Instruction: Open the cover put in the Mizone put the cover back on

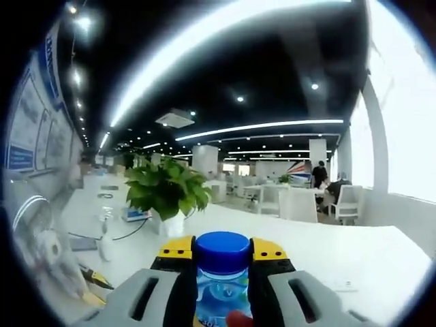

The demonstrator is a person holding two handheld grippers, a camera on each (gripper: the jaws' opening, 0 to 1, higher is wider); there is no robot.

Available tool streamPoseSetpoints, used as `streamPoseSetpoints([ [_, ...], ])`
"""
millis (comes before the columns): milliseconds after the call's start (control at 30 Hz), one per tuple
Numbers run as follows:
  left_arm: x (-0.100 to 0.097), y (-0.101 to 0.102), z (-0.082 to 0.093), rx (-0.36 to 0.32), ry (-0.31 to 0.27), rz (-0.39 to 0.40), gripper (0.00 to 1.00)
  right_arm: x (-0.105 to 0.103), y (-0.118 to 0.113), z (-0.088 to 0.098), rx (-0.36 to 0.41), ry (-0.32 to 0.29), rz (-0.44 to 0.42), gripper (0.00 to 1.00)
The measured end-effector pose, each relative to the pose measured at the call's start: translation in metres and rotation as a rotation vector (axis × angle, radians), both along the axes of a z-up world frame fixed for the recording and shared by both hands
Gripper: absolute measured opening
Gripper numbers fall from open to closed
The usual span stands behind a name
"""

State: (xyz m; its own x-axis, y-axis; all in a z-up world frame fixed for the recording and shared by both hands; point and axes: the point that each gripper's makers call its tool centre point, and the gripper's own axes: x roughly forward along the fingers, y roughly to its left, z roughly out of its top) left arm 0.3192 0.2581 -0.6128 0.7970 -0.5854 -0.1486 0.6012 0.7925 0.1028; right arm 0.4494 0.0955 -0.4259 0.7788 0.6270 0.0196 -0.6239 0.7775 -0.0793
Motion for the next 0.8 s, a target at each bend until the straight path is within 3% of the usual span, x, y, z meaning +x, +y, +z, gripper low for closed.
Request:
streamPoseSetpoints([
  [467,0.000,0.000,0.000,0.002,0.000,-0.002,0.21,-0.005,0.032,0.003,0.001,-0.005,0.071,0.21],
  [800,0.000,0.001,0.000,-0.003,0.002,0.001,0.21,-0.007,0.053,-0.010,-0.001,0.024,0.113,0.21],
])
